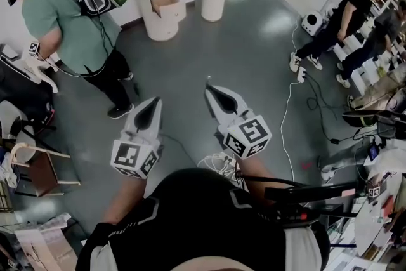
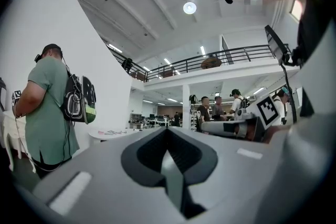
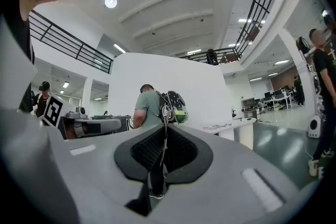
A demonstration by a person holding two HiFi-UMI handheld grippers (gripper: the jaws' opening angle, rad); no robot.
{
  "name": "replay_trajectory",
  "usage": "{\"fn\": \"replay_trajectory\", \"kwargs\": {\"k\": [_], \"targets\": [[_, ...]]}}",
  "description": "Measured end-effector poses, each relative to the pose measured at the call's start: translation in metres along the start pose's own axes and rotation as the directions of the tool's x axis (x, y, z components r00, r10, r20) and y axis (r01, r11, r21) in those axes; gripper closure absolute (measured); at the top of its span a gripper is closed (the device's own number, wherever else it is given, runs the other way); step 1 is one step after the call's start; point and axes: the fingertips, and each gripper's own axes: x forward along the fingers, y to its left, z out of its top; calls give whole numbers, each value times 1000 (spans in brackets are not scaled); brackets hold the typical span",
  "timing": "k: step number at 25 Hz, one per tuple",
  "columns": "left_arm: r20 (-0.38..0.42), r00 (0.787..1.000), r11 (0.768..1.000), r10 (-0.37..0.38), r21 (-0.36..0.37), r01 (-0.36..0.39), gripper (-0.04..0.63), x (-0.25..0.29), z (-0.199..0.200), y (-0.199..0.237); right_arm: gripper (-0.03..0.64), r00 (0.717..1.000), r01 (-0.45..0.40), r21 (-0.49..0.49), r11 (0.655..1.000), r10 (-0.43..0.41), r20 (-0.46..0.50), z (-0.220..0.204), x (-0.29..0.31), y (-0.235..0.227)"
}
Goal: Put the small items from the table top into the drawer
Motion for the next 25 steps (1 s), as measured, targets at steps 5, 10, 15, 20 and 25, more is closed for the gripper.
{"fn": "replay_trajectory", "kwargs": {"k": [5,10,15,20,25], "targets": [[-7,1000,1000,-6,-5,6,595,-1,-2,10,600,1000,17,3,1000,-17,0,-2,7,4],[-12,1000,1000,-23,0,23,595,-7,-6,28,600,999,45,-2,999,-45,1,-5,21,13],[-23,999,999,-49,-8,49,595,-4,-15,37,600,998,65,9,998,-65,-7,-15,29,18],[-35,997,997,-70,-19,69,595,17,-22,34,600,998,62,15,998,-62,-20,-20,37,2],[-55,997,998,-58,-15,57,595,54,-30,46,600,999,43,37,998,-43,-13,-25,61,-31]]}}
